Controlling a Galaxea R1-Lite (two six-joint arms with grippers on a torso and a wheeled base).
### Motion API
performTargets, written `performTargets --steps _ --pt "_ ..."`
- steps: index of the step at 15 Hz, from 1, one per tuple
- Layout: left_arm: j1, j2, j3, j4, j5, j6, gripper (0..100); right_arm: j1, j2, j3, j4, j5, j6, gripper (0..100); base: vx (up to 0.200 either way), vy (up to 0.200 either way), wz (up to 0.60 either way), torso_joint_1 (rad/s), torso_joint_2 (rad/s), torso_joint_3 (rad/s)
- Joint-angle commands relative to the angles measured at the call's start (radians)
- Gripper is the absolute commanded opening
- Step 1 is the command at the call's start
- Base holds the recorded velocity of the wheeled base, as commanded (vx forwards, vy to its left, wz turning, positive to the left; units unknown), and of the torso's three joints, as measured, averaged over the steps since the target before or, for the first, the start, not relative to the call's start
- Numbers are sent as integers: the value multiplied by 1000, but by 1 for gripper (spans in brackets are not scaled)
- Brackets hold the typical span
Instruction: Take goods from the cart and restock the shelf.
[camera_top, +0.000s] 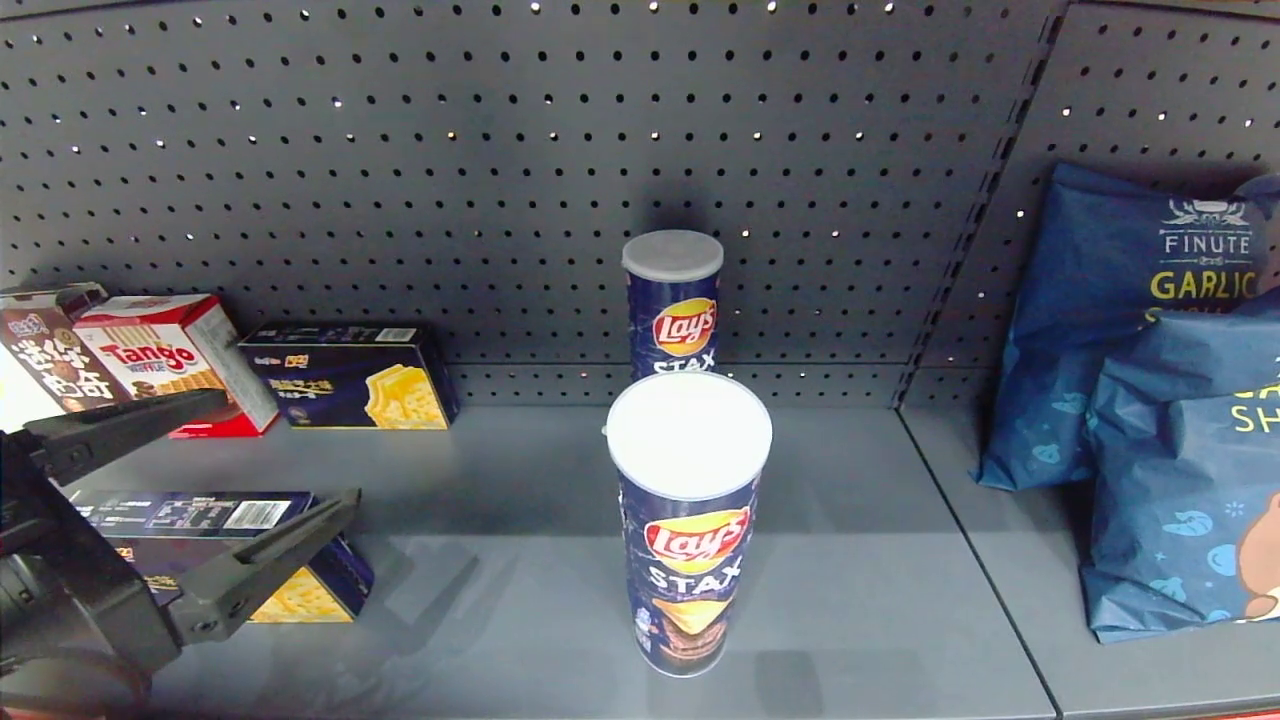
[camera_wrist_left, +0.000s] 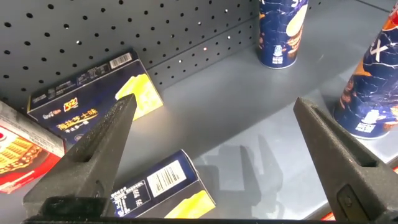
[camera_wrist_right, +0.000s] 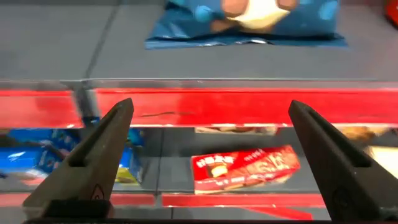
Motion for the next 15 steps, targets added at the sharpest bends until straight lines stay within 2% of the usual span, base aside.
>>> performTargets --steps 1,4,8,13,14,15 --pt "-1 2 -1 -1 0 0 100 86 -19 3 -2 8 4 100 0 0 0 0 0 0" --pt "1 -21 13 2 2 0 100 42 -96 3 -3 7 9 100 0 0 0 0 0 0" --pt "2 -52 33 2 2 0 100 39 -96 3 -8 4 9 100 0 0 0 0 0 0" --pt "5 -156 139 2 0 2 100 39 -96 3 -8 2 9 100 0 0 0 0 0 0" --pt "10 -210 179 10 11 -9 100 39 -96 3 -8 2 9 100 0 0 0 0 0 0" --pt "-1 -274 271 17 6 -14 100 39 -96 3 -8 2 9 100 0 0 0 0 0 0"
